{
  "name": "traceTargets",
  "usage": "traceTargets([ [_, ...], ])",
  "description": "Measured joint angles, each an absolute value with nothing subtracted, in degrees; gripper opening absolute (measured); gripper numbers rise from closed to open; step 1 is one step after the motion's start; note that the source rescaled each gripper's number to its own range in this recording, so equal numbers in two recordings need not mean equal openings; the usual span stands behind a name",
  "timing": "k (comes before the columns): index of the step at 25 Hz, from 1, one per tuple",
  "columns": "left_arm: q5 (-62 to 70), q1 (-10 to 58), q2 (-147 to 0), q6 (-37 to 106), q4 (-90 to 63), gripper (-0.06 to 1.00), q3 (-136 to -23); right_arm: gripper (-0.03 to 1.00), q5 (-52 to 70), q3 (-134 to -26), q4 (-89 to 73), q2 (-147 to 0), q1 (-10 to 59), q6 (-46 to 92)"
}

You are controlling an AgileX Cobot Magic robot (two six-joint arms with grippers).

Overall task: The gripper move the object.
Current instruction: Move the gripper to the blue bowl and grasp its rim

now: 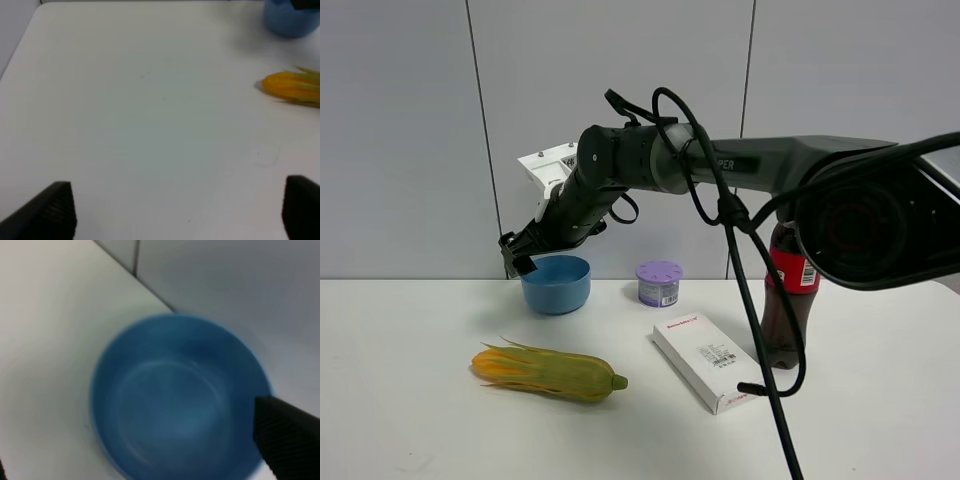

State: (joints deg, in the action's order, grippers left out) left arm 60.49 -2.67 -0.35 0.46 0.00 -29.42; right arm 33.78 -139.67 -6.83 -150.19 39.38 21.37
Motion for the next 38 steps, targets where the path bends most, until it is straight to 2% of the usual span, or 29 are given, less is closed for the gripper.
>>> traceTargets([
  [17, 60.5, -2.7, -0.3, 0.5, 0.0, 1.0, -29.4, 1.0, 28.7, -139.7, -8.9, -154.0, 39.2, 21.6],
  [38, 60.5, -2.7, -0.3, 0.5, 0.0, 1.0, -29.4, 1.0, 31.4, -139.7, -10.3, -154.5, 38.4, 23.0],
])
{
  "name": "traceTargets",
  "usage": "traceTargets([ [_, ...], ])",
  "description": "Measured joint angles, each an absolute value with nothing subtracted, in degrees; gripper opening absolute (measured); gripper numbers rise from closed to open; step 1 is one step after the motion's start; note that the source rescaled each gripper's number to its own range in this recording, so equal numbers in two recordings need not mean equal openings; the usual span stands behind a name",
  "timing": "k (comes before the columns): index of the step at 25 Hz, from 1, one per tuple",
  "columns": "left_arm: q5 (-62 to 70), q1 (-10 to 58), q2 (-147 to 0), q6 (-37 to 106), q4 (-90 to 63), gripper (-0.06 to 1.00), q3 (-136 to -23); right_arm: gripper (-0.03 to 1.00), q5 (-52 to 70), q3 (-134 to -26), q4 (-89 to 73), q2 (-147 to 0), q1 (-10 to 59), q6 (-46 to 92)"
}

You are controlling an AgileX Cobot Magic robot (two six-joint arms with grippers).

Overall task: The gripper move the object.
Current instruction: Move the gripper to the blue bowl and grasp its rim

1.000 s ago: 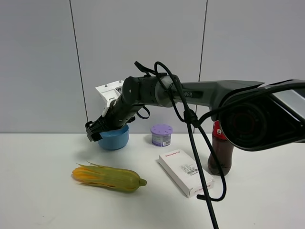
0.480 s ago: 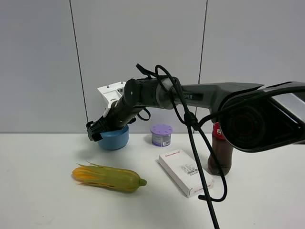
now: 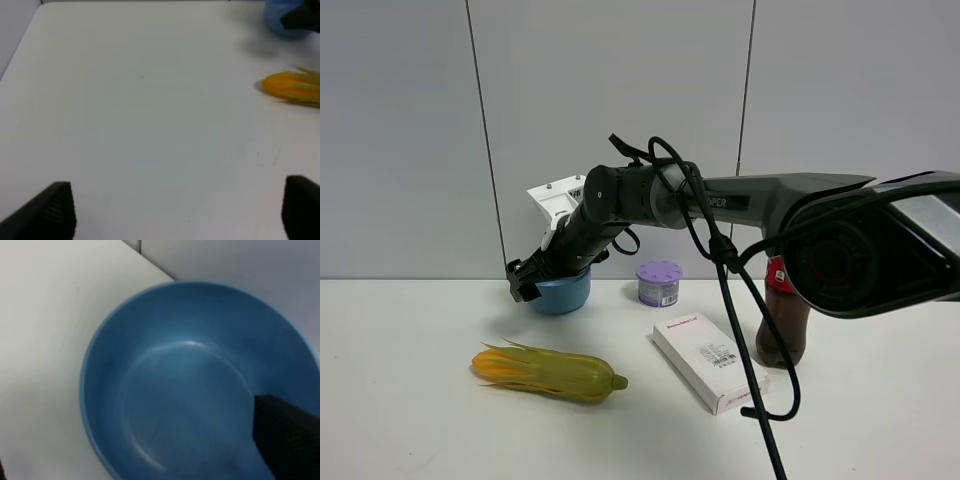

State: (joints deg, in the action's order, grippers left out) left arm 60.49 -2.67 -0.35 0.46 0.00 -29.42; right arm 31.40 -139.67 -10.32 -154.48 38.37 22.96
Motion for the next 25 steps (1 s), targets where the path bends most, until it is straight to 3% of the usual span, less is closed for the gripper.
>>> traceTargets([
  [10, 60.5, -2.7, -0.3, 0.5, 0.0, 1.0, -29.4, 0.92, 35.8, -139.7, -10.1, -154.5, 38.4, 23.3],
  [25, 60.5, -2.7, -0.3, 0.5, 0.0, 1.0, -29.4, 0.91, 40.7, -139.7, -8.8, -154.5, 38.4, 24.7],
])
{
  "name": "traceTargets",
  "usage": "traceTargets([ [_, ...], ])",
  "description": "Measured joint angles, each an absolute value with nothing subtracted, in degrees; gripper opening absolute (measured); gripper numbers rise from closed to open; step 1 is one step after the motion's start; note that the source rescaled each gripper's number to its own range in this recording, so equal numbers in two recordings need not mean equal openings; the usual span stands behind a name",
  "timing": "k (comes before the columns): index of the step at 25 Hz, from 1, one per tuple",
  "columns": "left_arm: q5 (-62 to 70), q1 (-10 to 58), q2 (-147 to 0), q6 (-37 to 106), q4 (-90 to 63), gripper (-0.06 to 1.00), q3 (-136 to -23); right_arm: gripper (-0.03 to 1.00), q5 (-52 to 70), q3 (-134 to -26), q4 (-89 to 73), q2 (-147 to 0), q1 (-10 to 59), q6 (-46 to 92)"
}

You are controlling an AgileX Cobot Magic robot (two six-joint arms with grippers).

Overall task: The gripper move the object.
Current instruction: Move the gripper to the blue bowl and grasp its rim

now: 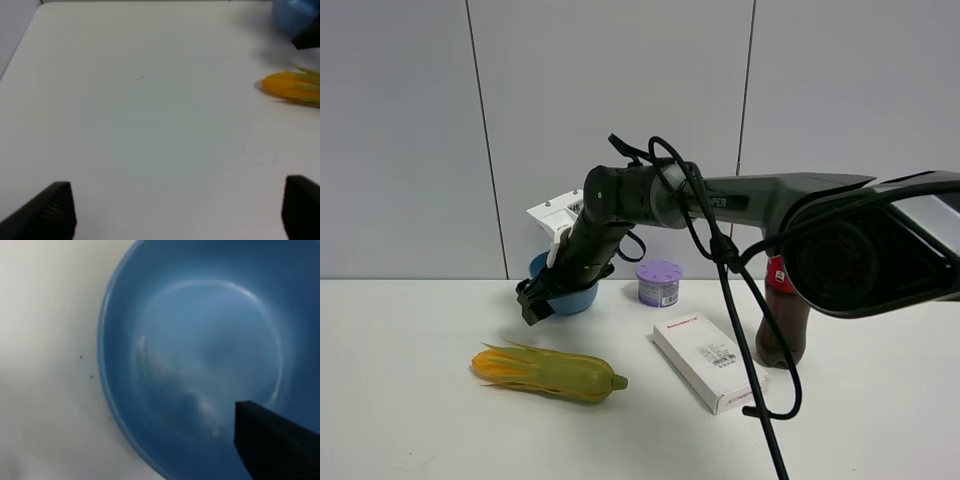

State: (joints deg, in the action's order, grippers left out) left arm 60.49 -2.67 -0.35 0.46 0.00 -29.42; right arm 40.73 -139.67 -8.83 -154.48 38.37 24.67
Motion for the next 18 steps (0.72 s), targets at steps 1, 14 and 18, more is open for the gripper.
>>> traceTargets([
  [1, 60.5, -2.7, -0.3, 0.5, 0.0, 1.0, -29.4, 0.91, 40.9, -139.7, -8.8, -154.5, 38.4, 24.7],
  [14, 60.5, -2.7, -0.3, 0.5, 0.0, 1.0, -29.4, 0.85, 41.7, -139.7, -5.7, -152.8, 38.4, 25.6],
  [18, 60.5, -2.7, -0.3, 0.5, 0.0, 1.0, -29.4, 0.78, 40.3, -139.7, -5.6, -152.8, 38.4, 25.7],
])
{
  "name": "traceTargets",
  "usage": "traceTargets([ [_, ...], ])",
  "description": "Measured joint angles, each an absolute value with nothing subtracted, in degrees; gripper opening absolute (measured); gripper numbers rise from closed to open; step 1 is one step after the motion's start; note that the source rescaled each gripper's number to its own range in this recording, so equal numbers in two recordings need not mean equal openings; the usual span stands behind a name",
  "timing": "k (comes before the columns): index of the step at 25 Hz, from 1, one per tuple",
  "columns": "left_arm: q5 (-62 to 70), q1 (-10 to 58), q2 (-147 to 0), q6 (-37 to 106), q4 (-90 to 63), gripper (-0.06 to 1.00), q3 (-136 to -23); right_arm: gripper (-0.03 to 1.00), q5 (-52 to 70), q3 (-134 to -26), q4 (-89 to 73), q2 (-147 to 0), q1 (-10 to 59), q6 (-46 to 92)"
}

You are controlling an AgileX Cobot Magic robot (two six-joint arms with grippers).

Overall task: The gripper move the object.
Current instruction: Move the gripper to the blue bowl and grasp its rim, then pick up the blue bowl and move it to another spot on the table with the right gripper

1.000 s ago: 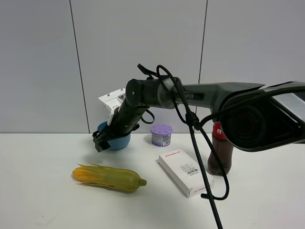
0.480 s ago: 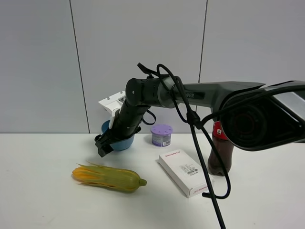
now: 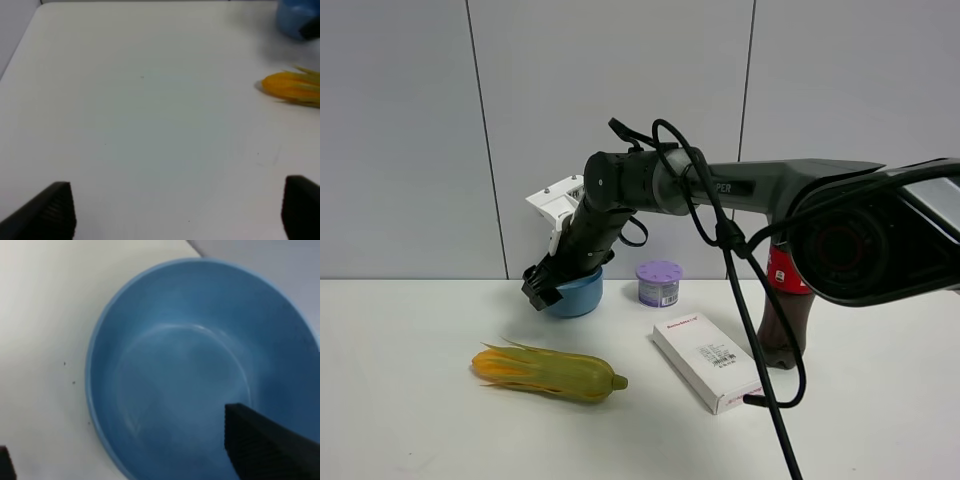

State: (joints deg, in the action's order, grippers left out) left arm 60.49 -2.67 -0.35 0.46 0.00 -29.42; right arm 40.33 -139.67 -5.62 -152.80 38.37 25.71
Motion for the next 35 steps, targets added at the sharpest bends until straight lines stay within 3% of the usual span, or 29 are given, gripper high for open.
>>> traceTargets([
  [21, 60.5, -2.7, -0.3, 0.5, 0.0, 1.0, -29.4, 0.75, 38.1, -139.7, -5.6, -154.4, 38.4, 27.1],
  [35, 60.5, -2.7, -0.3, 0.5, 0.0, 1.0, -29.4, 0.55, 39.2, -139.7, -5.0, -156.1, 38.4, 27.1],
])
